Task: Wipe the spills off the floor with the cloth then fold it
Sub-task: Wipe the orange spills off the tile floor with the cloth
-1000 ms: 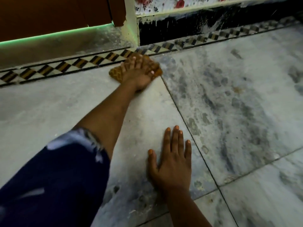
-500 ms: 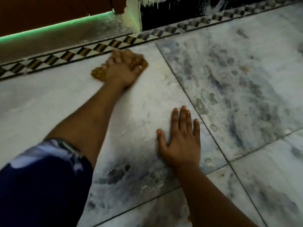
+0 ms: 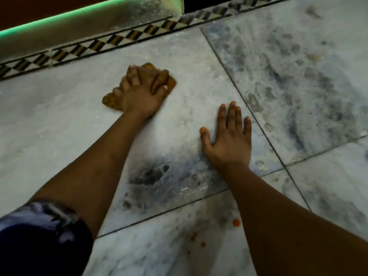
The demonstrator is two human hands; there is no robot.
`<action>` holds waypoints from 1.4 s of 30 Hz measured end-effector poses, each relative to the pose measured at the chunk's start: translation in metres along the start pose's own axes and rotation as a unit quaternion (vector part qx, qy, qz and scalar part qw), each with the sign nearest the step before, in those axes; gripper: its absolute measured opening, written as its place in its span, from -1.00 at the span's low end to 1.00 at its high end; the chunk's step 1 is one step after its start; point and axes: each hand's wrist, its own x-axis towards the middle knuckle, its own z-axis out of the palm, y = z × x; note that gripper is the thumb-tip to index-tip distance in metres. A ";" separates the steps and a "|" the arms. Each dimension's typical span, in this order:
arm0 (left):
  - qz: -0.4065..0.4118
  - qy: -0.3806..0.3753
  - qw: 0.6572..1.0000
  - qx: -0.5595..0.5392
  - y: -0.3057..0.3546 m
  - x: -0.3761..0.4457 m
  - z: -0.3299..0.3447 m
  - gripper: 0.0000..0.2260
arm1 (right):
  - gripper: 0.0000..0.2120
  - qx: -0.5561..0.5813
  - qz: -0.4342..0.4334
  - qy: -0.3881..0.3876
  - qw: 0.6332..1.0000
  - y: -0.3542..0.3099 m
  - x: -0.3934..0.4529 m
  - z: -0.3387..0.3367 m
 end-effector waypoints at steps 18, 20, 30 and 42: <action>0.062 0.018 0.994 0.090 -0.054 -0.147 0.009 -0.34 | -0.30 0.004 0.003 0.002 1.000 0.001 -0.001 0.002; 0.087 0.025 0.990 0.108 -0.049 -0.168 0.007 -0.44 | -0.29 0.008 0.003 -0.001 1.000 0.000 -0.003 -0.001; 0.096 -0.060 0.991 -0.068 -0.062 -0.221 -0.015 -0.47 | -0.31 0.103 -0.009 -0.095 0.990 -0.014 -0.089 -0.021; 0.028 -0.037 0.878 -0.476 -0.181 -0.401 -0.097 -0.73 | -0.20 0.052 -0.175 -0.131 0.975 -0.066 -0.279 -0.034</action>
